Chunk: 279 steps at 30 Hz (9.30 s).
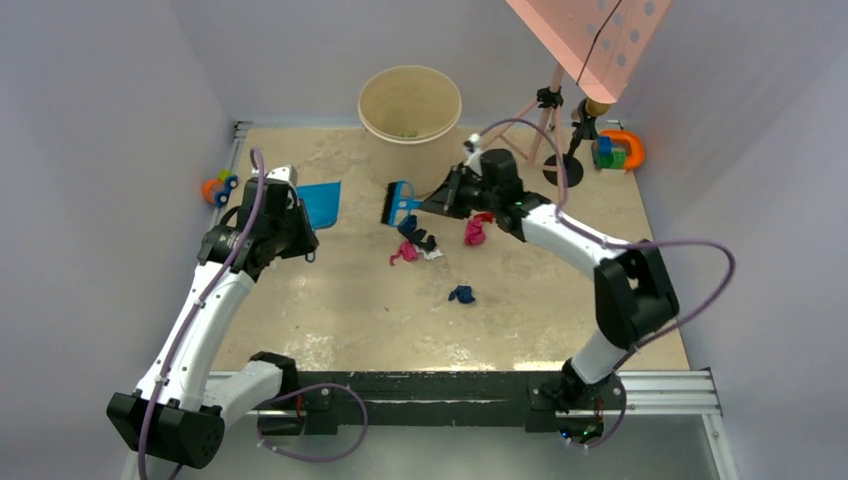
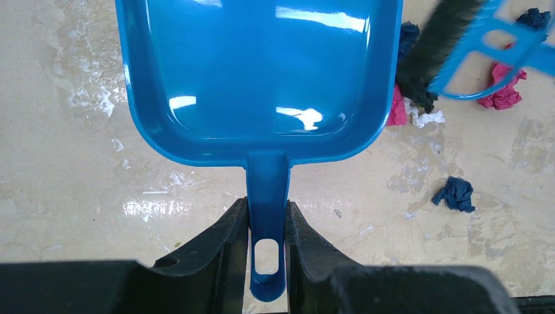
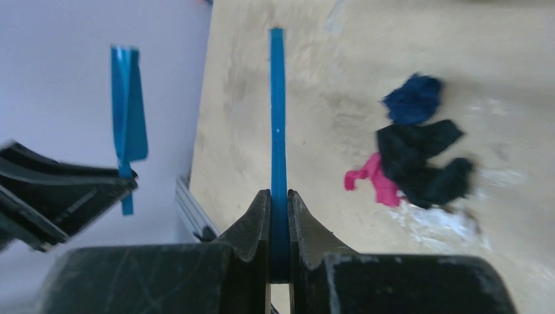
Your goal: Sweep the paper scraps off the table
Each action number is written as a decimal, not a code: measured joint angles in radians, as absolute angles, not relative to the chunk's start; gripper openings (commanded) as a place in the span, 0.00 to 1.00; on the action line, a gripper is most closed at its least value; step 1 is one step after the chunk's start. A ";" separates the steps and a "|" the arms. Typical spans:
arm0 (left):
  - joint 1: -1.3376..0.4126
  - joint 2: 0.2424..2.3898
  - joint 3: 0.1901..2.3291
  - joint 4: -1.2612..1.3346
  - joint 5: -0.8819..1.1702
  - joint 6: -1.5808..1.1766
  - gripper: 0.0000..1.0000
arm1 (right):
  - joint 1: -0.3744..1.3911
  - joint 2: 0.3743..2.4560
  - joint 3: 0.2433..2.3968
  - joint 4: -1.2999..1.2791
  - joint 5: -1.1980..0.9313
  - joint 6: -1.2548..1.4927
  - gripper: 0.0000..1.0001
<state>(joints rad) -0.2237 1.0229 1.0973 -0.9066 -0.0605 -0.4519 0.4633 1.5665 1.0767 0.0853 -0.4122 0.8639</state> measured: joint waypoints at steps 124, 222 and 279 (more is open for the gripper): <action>-0.251 1.169 1.082 -0.878 0.184 -0.391 0.00 | 0.704 1.285 1.110 -0.691 0.336 0.548 0.00; -0.910 1.731 1.045 -0.411 -0.139 -0.355 0.00 | 0.558 1.732 1.430 -0.840 0.110 -0.070 0.00; -0.608 2.021 2.458 -1.329 0.015 -0.287 0.00 | 0.555 0.978 0.990 -0.598 0.359 0.205 0.00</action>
